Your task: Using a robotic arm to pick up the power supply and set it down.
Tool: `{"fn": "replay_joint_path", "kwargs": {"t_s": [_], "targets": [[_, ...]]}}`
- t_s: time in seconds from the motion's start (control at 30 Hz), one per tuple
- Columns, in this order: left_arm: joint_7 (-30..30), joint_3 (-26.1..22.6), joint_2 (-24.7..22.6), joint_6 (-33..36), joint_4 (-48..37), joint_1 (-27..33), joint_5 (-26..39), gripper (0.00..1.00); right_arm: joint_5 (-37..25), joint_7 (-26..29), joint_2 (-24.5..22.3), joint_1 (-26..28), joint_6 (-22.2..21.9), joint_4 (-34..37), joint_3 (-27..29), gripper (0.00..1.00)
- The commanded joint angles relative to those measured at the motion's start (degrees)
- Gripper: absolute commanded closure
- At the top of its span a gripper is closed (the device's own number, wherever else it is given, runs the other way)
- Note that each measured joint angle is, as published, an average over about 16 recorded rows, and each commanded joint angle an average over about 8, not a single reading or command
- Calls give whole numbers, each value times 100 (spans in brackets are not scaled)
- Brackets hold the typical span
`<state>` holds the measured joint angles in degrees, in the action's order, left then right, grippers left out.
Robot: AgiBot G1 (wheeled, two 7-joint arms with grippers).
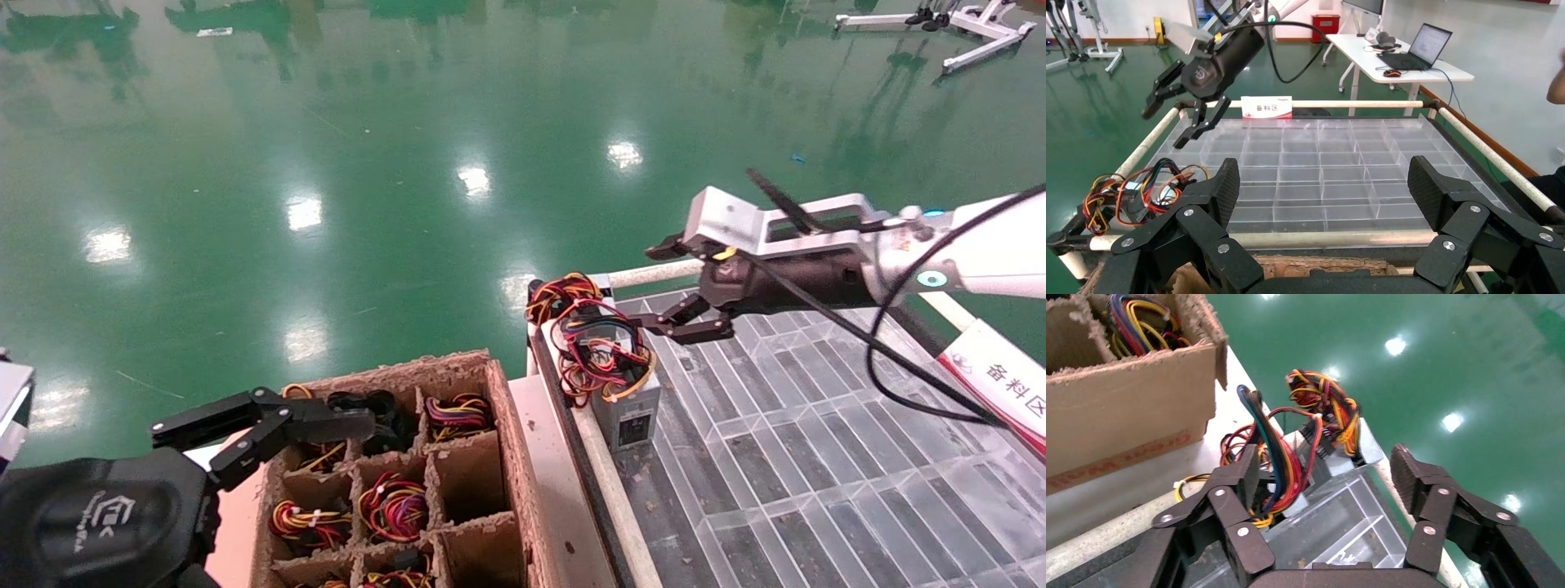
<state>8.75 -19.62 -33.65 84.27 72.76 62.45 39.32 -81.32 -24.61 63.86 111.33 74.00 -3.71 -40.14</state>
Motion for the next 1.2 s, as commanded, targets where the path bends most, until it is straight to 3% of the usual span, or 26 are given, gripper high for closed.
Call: {"fn": "replay_joint_path", "kwargs": {"t_s": [0.03, 1.2], "targets": [[0, 0, 0, 0, 0, 0, 0, 0, 61, 59, -48, -75, 27, -113, 37, 0], [-2, -4, 1, 0, -2, 2, -2, 0, 2393, 2146, -1750, -3017, 712, -4239, 1463, 0]]}}
